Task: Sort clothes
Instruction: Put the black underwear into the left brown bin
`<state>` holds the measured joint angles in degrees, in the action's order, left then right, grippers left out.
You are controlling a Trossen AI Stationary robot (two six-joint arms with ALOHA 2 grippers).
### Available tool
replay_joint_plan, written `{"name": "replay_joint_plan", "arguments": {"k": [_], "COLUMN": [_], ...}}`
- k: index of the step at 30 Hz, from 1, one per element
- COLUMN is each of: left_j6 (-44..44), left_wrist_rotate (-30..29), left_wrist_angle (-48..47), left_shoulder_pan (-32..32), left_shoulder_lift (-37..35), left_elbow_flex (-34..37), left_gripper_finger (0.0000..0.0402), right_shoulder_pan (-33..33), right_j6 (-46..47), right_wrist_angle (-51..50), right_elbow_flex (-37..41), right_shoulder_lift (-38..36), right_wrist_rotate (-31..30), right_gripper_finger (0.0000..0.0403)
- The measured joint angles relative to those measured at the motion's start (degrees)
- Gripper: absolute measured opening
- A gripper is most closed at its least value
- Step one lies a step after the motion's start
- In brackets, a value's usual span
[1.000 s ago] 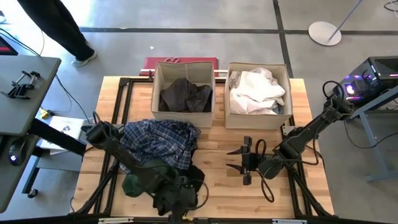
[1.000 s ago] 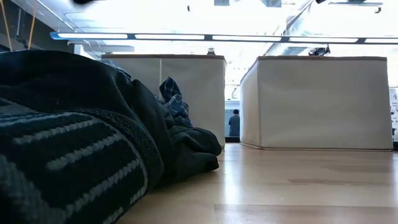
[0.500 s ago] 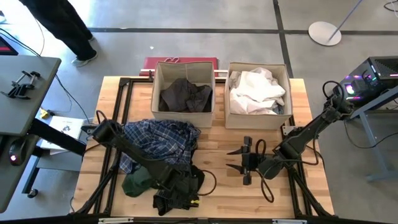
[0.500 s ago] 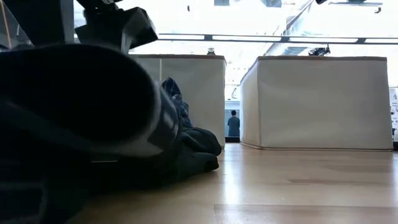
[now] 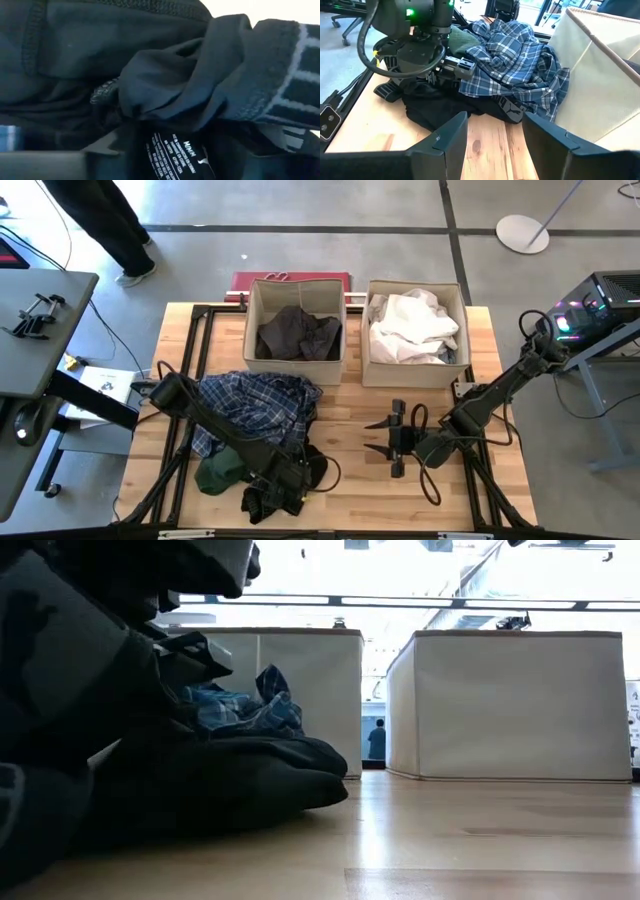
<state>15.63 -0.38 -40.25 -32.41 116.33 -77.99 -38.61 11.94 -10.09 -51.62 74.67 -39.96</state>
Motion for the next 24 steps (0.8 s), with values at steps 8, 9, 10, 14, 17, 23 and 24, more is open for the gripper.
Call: {"name": "replay_joint_plan", "arguments": {"k": [8,9,10,14,17,23,24], "left_j6": [3.42,3.43,2.81,-0.10,-2.28,-8.96,-10.67], "left_wrist_rotate": [3.74,3.96,4.13,1.88,-3.17,-17.90,-21.84], "left_wrist_angle": [1.47,1.68,1.61,1.33,1.75,1.27,1.86], "left_shoulder_pan": [1.82,2.03,2.11,2.13,2.10,1.57,1.50], "left_shoulder_lift": [0.17,0.02,-0.34,-2.32,-7.05,-17.30,-19.33], "left_elbow_flex": [0.98,0.67,0.27,-3.38,-7.64,-14.18,-15.30], "left_gripper_finger": [0.0017,0.0017,0.0016,0.0005,0.0004,0.0003,0.0003], "right_shoulder_pan": [0.00,0.00,0.00,0.00,0.00,0.00,0.00], "right_j6": [0.04,0.04,0.04,0.02,0.03,0.02,0.02], "right_wrist_angle": [0.02,0.00,0.02,0.01,0.04,0.06,0.02], "right_elbow_flex": [0.00,0.00,0.00,0.00,0.00,0.00,0.00], "right_shoulder_lift": [0.00,0.00,0.00,0.00,0.00,0.00,0.00], "right_wrist_rotate": [0.09,0.09,0.11,0.11,0.11,0.11,0.11], "right_gripper_finger": [0.0179,0.0179,0.0179,0.0179,0.0179,0.0179,0.0179]}}
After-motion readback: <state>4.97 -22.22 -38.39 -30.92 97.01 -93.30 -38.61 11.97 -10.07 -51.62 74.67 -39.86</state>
